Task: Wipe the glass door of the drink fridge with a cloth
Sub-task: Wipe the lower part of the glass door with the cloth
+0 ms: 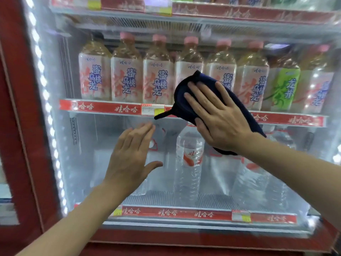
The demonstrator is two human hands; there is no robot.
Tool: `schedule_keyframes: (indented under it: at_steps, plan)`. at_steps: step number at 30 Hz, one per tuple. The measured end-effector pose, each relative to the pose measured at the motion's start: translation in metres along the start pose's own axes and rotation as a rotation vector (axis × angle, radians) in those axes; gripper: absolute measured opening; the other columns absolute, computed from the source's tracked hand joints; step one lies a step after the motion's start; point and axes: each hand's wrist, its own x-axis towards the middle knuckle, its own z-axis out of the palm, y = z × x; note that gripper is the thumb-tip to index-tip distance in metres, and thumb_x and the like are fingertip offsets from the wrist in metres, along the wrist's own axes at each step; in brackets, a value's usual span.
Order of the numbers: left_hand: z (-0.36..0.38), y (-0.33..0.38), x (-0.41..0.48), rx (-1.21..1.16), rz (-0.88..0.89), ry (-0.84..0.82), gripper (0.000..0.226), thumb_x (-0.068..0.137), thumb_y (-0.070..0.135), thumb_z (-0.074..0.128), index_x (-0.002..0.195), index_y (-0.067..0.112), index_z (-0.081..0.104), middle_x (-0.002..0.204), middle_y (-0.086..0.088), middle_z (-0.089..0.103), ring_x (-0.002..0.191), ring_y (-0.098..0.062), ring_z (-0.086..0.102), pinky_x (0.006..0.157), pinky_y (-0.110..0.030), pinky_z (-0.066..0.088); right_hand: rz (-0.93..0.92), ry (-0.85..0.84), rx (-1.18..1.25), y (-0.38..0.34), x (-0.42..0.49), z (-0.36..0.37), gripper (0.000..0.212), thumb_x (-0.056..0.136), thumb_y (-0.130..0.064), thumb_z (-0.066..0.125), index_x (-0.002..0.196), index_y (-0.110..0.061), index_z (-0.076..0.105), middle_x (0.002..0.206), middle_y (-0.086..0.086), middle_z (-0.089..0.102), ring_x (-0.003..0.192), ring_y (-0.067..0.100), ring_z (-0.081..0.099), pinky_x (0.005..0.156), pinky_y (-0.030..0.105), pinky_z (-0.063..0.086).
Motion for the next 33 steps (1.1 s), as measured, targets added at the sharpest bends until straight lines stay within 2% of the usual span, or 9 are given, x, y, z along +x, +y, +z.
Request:
schedule_keyframes:
  at_steps: [4, 7, 10, 14, 20, 22, 24, 28, 33]
  plan:
    - [0.0, -0.006, -0.003, -0.009, 0.059, 0.03, 0.095, 0.074, 0.045, 0.086, 0.147, 0.0, 0.046, 0.147, -0.014, 0.049, 0.138, -0.029, 0.041, 0.121, -0.042, 0.026, 0.064, 0.021, 0.021, -0.038, -0.015, 0.013, 0.065, 0.104, -0.032, 0.039, 0.162, -0.007, 0.021, 0.169, 0.015, 0.015, 0.157, 0.031, 0.015, 0.127, 0.056, 0.01]
    - [-0.003, -0.014, -0.005, -0.111, 0.049, 0.078, 0.083, 0.086, 0.044, 0.078, 0.147, -0.001, 0.044, 0.148, -0.013, 0.046, 0.138, -0.028, 0.042, 0.122, -0.036, 0.026, -0.203, -0.082, 0.046, -0.056, -0.03, 0.02, 0.064, 0.106, -0.035, 0.037, 0.163, -0.01, 0.019, 0.17, 0.01, 0.015, 0.158, 0.028, 0.013, 0.128, 0.053, 0.006]
    - [0.0, -0.025, 0.002, -0.107, -0.02, 0.155, 0.089, 0.087, 0.058, 0.066, 0.146, -0.003, 0.04, 0.147, -0.015, 0.039, 0.137, -0.031, 0.039, 0.122, -0.034, 0.022, -0.459, -0.171, 0.023, -0.023, -0.015, 0.011, 0.063, 0.108, -0.038, 0.032, 0.164, -0.013, 0.015, 0.171, 0.006, 0.011, 0.159, 0.025, 0.007, 0.129, 0.048, 0.003]
    - [0.002, -0.034, 0.02, -0.051, 0.006, 0.131, 0.09, 0.088, 0.065, 0.062, 0.145, -0.003, 0.043, 0.146, -0.014, 0.039, 0.135, -0.031, 0.04, 0.121, -0.034, 0.022, -0.28, -0.079, 0.005, 0.013, 0.033, -0.007, 0.062, 0.108, -0.036, 0.033, 0.163, -0.012, 0.017, 0.171, 0.01, 0.011, 0.159, 0.026, 0.009, 0.128, 0.052, 0.01]
    - [-0.012, -0.066, 0.003, 0.021, 0.081, 0.129, 0.079, 0.093, 0.058, 0.056, 0.143, -0.003, 0.048, 0.143, -0.014, 0.044, 0.132, -0.031, 0.044, 0.116, -0.037, 0.029, 0.01, 0.016, 0.053, -0.044, 0.018, 0.007, 0.064, 0.106, -0.034, 0.036, 0.162, -0.009, 0.019, 0.17, 0.011, 0.012, 0.158, 0.028, 0.01, 0.127, 0.055, 0.01]
    - [-0.013, -0.082, -0.005, 0.061, 0.118, 0.087, 0.075, 0.095, 0.055, 0.055, 0.145, 0.0, 0.047, 0.144, -0.013, 0.046, 0.133, -0.03, 0.044, 0.117, -0.038, 0.029, -0.045, -0.02, 0.07, -0.073, 0.004, 0.017, 0.064, 0.106, -0.035, 0.036, 0.163, -0.01, 0.018, 0.171, 0.01, 0.012, 0.159, 0.027, 0.009, 0.128, 0.053, 0.007]
    - [-0.014, -0.088, -0.011, 0.056, 0.115, 0.074, 0.072, 0.097, 0.053, 0.055, 0.147, 0.002, 0.045, 0.146, -0.012, 0.046, 0.135, -0.029, 0.044, 0.117, -0.039, 0.028, -0.23, -0.082, 0.059, -0.088, -0.008, 0.025, 0.066, 0.107, -0.037, 0.036, 0.164, -0.011, 0.014, 0.171, 0.008, 0.008, 0.159, 0.026, 0.006, 0.129, 0.051, 0.003]
    - [-0.016, -0.091, -0.022, 0.044, 0.191, 0.068, 0.069, 0.097, 0.048, 0.054, 0.147, 0.003, 0.04, 0.146, -0.011, 0.043, 0.137, -0.028, 0.041, 0.12, -0.039, 0.026, -0.366, -0.122, 0.036, -0.061, 0.014, 0.014, 0.065, 0.107, -0.038, 0.034, 0.164, -0.014, 0.013, 0.171, 0.006, 0.008, 0.159, 0.024, 0.006, 0.129, 0.048, 0.004]
    - [-0.016, -0.112, -0.035, 0.027, 0.087, 0.071, 0.063, 0.098, 0.042, 0.052, 0.146, 0.001, 0.044, 0.146, -0.013, 0.044, 0.137, -0.031, 0.042, 0.118, -0.044, 0.031, 0.01, 0.055, 0.036, -0.052, 0.059, 0.002, 0.062, 0.105, -0.032, 0.038, 0.162, -0.011, 0.025, 0.169, 0.011, 0.018, 0.157, 0.028, 0.017, 0.127, 0.054, 0.014]
